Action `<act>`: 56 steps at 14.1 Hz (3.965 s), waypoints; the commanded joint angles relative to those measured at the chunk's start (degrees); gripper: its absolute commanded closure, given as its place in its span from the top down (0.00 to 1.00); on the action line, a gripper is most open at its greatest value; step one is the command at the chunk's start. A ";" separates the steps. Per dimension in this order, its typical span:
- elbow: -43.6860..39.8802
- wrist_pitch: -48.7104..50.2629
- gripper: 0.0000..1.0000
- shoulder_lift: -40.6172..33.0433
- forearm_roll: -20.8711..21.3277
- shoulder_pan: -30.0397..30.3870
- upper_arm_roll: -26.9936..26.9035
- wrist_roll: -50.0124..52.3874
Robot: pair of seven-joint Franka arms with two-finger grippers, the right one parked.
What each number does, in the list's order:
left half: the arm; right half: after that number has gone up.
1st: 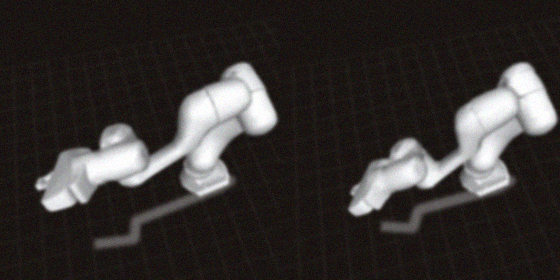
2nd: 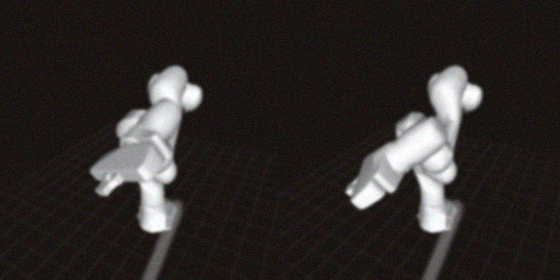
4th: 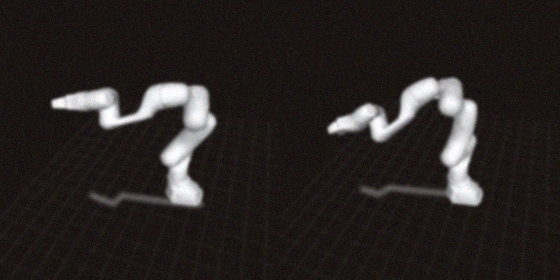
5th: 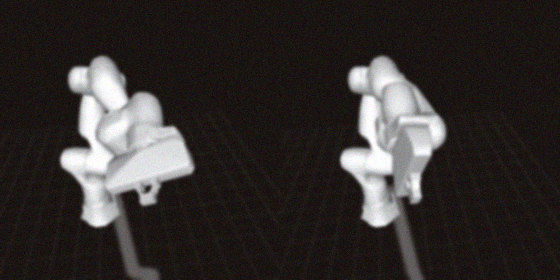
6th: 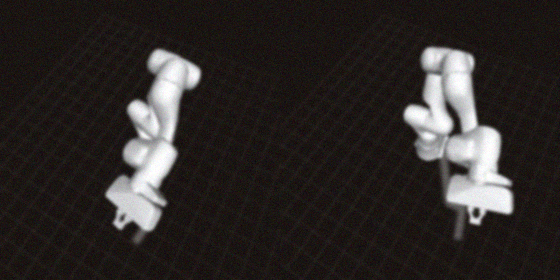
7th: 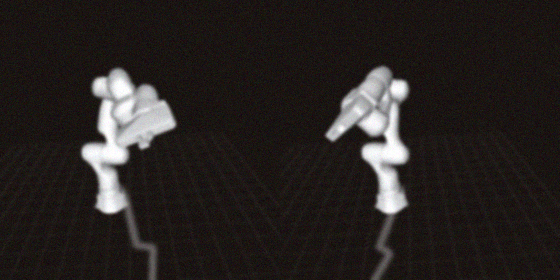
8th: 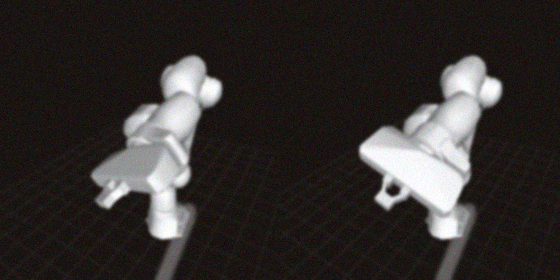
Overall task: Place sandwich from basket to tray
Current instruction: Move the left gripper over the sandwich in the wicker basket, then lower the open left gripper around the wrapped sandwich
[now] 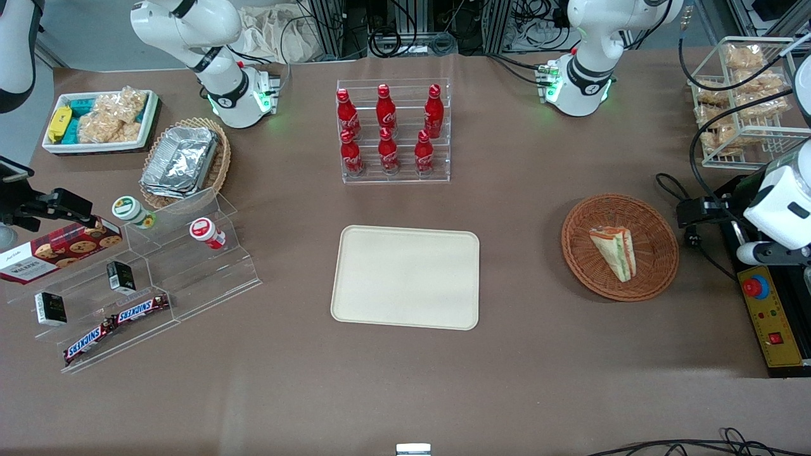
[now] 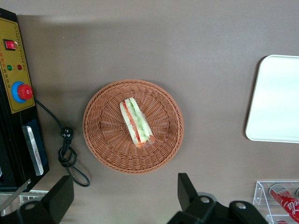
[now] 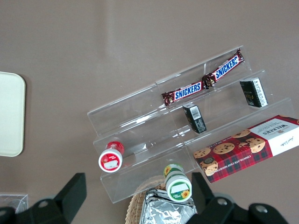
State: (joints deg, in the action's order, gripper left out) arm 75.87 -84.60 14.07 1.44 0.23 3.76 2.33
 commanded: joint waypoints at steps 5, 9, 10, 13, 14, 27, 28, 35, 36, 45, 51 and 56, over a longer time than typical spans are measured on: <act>-1.08 1.72 0.99 0.34 0.50 0.12 0.11 -0.14; -0.90 2.60 0.99 0.43 0.50 0.21 -0.07 -0.31; -0.29 2.69 0.99 0.69 0.58 0.21 -0.07 -0.05; 1.56 2.69 0.99 0.08 0.76 0.38 -0.16 -0.13; 1.65 2.60 0.99 0.25 0.76 0.38 -0.16 -0.22; 29.93 -19.88 0.99 -4.41 0.41 4.25 -0.16 2.92; 32.47 -23.90 0.99 -4.32 0.49 3.90 -0.16 5.55; 39.35 -37.56 0.99 2.44 1.37 3.55 0.19 18.74; 39.53 -37.57 0.99 2.71 1.37 2.94 0.20 20.24; 45.94 -47.32 0.97 5.00 1.11 3.11 0.20 22.80; 45.51 -45.31 0.16 3.95 1.37 3.11 0.19 22.63; 38.59 -36.45 0.00 1.93 1.37 1.62 0.37 22.89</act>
State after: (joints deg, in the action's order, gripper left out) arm 118.01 -126.20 18.03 1.74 3.18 4.03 23.75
